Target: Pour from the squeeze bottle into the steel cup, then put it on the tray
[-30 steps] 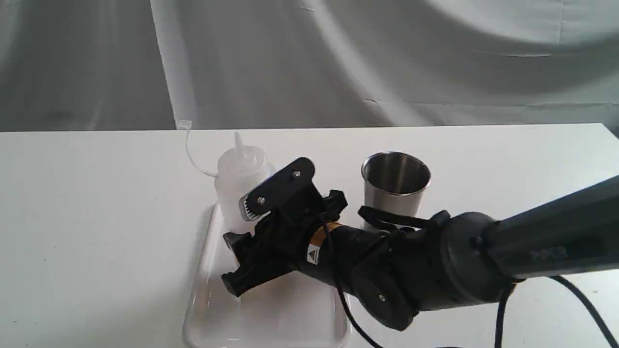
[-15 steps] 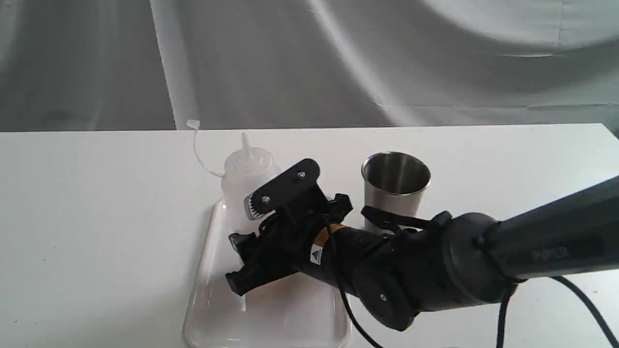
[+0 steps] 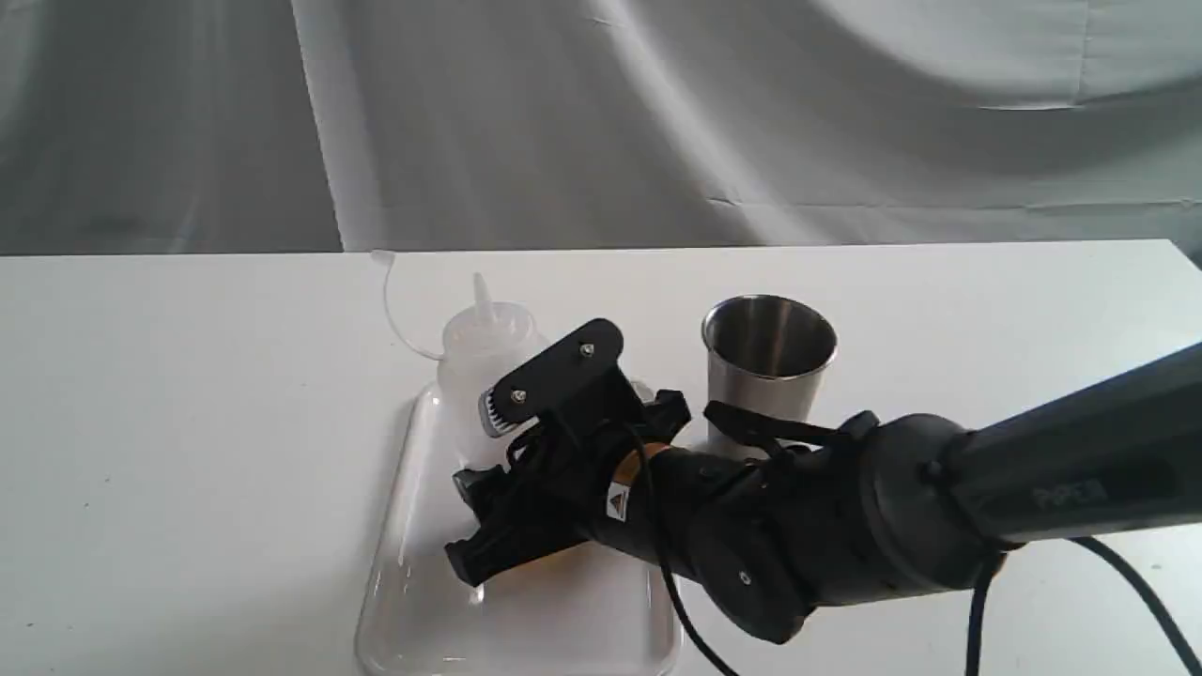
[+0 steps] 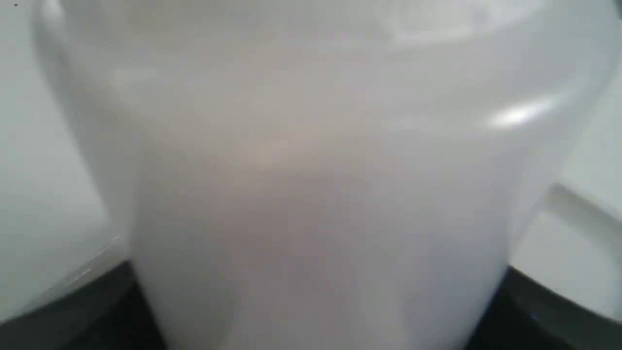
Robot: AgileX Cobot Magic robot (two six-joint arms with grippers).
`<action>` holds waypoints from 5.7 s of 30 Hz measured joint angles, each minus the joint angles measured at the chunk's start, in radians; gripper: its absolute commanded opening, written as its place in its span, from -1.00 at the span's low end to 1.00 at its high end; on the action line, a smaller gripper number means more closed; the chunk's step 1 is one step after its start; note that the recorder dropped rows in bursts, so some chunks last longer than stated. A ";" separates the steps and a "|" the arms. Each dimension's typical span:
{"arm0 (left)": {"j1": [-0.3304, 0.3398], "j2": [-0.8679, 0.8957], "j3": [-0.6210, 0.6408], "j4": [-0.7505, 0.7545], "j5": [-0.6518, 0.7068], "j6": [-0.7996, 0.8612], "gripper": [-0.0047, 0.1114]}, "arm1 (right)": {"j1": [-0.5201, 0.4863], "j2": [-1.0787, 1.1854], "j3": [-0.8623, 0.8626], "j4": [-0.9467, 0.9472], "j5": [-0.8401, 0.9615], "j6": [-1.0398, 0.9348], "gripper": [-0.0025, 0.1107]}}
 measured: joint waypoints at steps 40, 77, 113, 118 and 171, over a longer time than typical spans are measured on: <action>0.000 0.000 0.000 0.000 0.000 0.000 -0.78 | 0.000 0.000 0.000 0.004 0.019 0.000 0.43; 0.000 0.000 0.000 0.000 0.000 0.000 -0.78 | 0.000 -0.484 0.000 0.004 0.106 -0.109 0.56; 0.000 0.000 0.000 0.000 0.000 0.000 -0.78 | 0.000 -1.312 0.464 0.027 0.465 -0.140 -0.96; 0.000 0.000 0.000 0.000 0.000 0.000 -0.78 | 0.000 -1.312 0.464 0.037 0.476 -0.139 -0.96; 0.000 0.000 0.000 0.000 0.000 0.000 -0.78 | -0.655 -2.010 0.992 -0.007 0.467 -0.136 -0.96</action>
